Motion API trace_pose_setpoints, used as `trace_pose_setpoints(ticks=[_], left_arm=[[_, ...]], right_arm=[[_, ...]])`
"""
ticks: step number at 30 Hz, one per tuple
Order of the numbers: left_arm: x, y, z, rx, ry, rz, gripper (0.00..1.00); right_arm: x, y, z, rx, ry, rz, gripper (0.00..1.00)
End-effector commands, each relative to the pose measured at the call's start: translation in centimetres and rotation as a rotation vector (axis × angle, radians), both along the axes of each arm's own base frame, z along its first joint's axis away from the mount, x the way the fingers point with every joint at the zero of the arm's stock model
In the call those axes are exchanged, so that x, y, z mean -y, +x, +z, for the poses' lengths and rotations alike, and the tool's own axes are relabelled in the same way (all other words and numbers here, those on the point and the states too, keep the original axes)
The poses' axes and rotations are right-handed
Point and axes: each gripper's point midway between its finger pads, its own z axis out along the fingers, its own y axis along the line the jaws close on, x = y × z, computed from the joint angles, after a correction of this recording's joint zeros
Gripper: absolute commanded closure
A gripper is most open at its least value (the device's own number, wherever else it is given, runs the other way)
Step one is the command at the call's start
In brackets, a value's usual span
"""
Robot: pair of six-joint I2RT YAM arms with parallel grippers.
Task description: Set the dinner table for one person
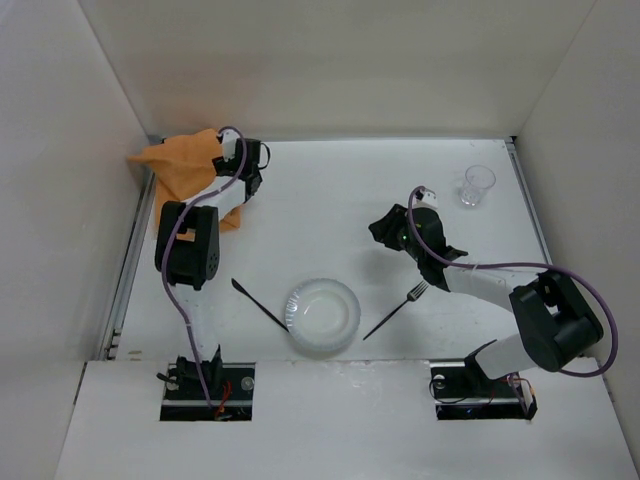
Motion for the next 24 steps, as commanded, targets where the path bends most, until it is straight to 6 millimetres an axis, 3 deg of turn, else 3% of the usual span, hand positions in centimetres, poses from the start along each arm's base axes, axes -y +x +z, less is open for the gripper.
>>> trace_pose_setpoints(ticks=[1,13,24], left_arm=[[0.1,1.3,2.7,-0.04,0.182,-0.083,0.47],[-0.1,3.2,-1.8,-0.218,0.429,-0.189,0.43],[-1.0,4.8,-1.9,-0.27,0.714,-0.17,0.47]], right_arm=[[-0.7,0.6,1.9,0.061,0.04,0.014,0.55],[-0.4,0.1,3.5,0.099,0.06,0.008,0.55],[-0.3,-0.3,5.1,0.137,0.073,0.012,0.54]])
